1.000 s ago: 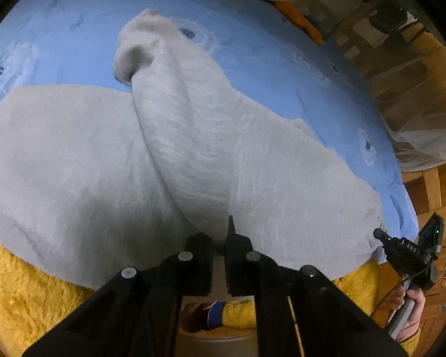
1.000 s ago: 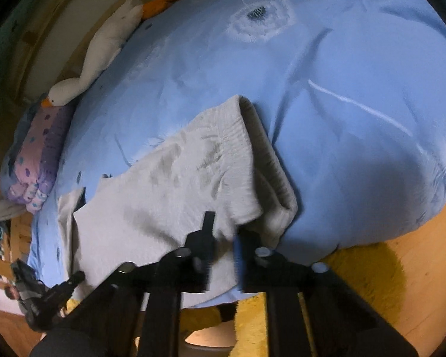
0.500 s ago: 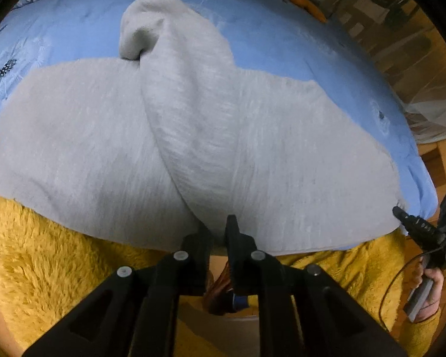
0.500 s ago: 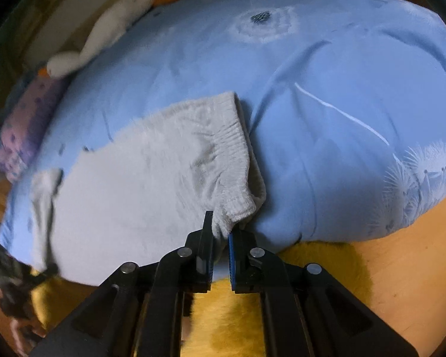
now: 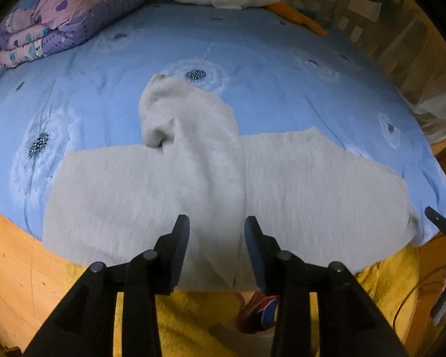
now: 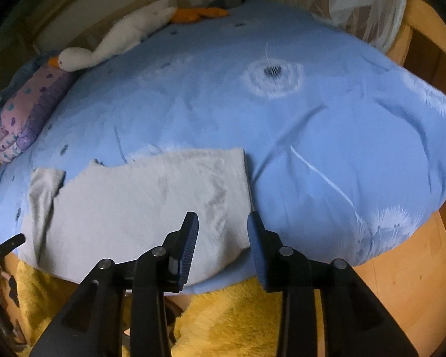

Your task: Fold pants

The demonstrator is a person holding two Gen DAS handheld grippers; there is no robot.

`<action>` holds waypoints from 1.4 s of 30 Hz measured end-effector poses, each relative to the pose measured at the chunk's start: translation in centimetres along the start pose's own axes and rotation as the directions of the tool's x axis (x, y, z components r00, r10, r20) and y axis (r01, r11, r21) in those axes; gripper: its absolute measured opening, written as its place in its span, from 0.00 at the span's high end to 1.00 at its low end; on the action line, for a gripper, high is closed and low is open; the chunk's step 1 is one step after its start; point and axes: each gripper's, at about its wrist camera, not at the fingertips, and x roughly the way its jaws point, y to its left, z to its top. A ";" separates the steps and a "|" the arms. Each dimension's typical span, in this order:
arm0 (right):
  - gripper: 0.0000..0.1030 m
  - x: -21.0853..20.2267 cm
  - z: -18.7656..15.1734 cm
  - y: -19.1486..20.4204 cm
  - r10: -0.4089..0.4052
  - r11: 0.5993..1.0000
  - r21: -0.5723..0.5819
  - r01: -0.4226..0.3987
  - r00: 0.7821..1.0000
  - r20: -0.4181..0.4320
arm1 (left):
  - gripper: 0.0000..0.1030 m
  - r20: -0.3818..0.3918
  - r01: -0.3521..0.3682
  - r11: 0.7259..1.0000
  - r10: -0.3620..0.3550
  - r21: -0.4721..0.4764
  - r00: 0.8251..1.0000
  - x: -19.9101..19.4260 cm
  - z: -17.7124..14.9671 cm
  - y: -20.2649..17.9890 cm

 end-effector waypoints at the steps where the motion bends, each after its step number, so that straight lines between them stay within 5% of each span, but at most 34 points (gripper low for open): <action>1: 0.66 -0.2 0.1 0.2 -0.002 1.000 -0.001 0.002 1.000 0.010 | 0.61 -0.001 -0.001 1.000 0.001 -0.002 1.000 0.4 0.3 -0.1; 8: 0.60 -0.1 0.8 2.1 0.034 0.999 0.020 -0.035 0.998 0.043 | 0.61 -0.015 -0.047 0.999 0.048 0.027 0.999 3.1 3.3 -1.9; 26: 0.59 8.7 -2.6 5.4 0.094 0.994 -0.038 -0.101 0.985 -0.143 | 0.61 -0.023 -0.222 0.969 0.225 0.108 0.974 11.6 8.9 -4.8; 34: 0.42 8.9 -3.3 5.1 0.157 0.987 -0.028 -0.161 0.982 -0.109 | 0.61 -0.017 -0.254 0.961 0.257 0.105 0.966 13.6 9.3 -4.7; 36: 0.41 9.0 -3.3 5.2 0.163 0.986 -0.026 -0.167 0.981 -0.107 | 0.77 -0.005 -0.239 0.965 0.241 0.105 0.970 13.5 9.3 -4.5; 37: 0.41 9.0 -3.3 5.2 0.166 0.985 -0.024 -0.169 0.980 -0.106 | 0.93 0.002 -0.228 0.969 0.228 0.099 0.974 13.2 9.3 -4.3; 42: 0.41 8.9 -3.2 5.0 0.175 0.984 -0.013 -0.177 0.980 -0.098 | 0.96 0.056 -0.141 0.990 0.141 -0.001 0.988 9.8 9.1 -2.2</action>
